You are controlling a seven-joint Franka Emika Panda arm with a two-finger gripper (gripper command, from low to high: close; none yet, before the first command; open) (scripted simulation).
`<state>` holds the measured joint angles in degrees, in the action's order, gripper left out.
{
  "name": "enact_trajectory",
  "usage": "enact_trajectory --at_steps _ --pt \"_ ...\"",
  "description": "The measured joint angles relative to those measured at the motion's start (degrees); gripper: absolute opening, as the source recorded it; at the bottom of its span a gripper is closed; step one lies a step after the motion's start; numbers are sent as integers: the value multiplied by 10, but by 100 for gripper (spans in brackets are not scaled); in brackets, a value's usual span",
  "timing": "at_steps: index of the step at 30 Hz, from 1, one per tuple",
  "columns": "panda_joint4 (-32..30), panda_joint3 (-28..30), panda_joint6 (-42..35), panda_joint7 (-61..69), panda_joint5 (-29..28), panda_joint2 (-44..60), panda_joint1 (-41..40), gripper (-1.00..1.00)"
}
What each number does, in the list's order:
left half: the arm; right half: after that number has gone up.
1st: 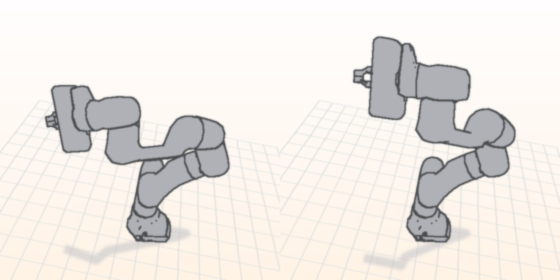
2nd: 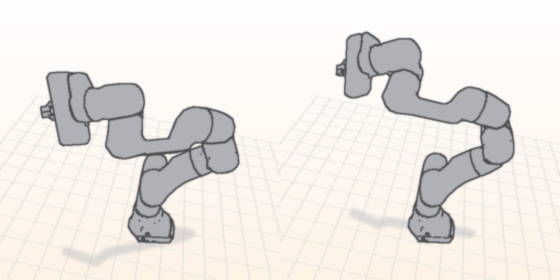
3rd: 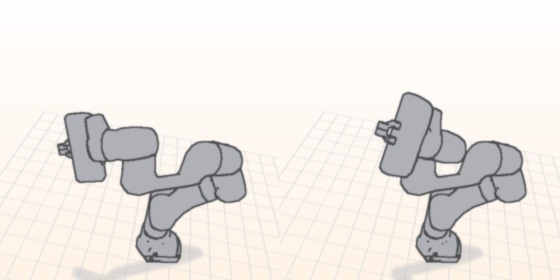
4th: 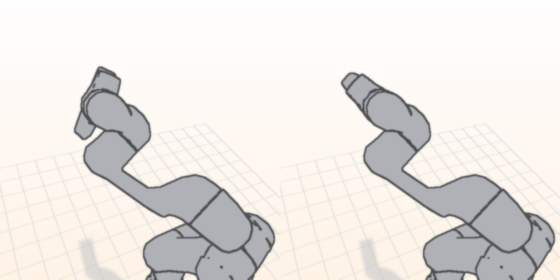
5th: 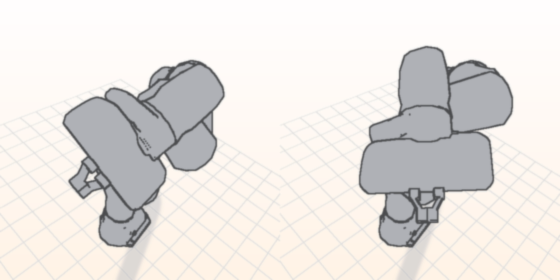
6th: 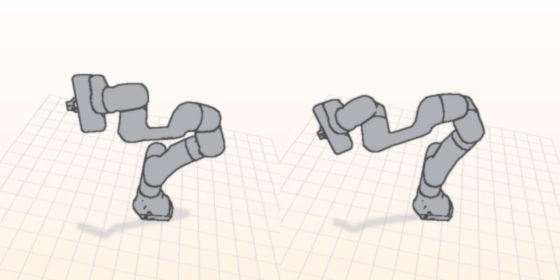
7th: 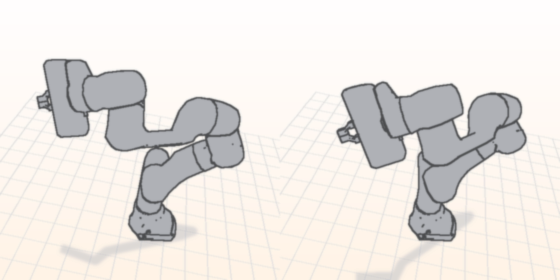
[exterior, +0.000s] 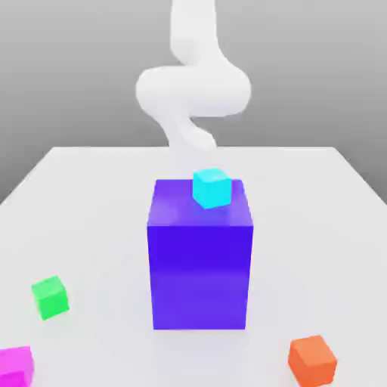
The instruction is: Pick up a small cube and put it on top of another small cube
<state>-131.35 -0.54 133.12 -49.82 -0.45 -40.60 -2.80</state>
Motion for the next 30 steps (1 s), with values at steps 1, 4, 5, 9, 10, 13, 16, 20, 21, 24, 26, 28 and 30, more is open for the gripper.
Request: enact_trajectory --at_steps 1,4,5,9,10,13,16,20,21,24,26,28,30 --pt "2 0 5 -19 -4 23 -9 0" --pt "7 -5 22 -69 -11 87 -41 0" --pt "9 -5 27 -86 -14 107 -50 0" --pt "16 -5 48 -152 -25 191 -86 0" --pt "18 -3 54 -168 -28 212 -93 0" --pt "23 2 69 -216 -34 274 -115 0" --pt "28 12 85 -262 -37 336 -132 0" --pt "35 26 107 -317 -32 419 -165 0" --pt "36 29 113 -329 -29 440 -170 0" --pt "41 39 129 -363 -15 502 -180 0" --pt "44 46 140 -382 -1 543 -189 0" --pt "48 52 151 -400 17 584 -199 0" --pt "51 55 161 -414 36 626 -211 0"
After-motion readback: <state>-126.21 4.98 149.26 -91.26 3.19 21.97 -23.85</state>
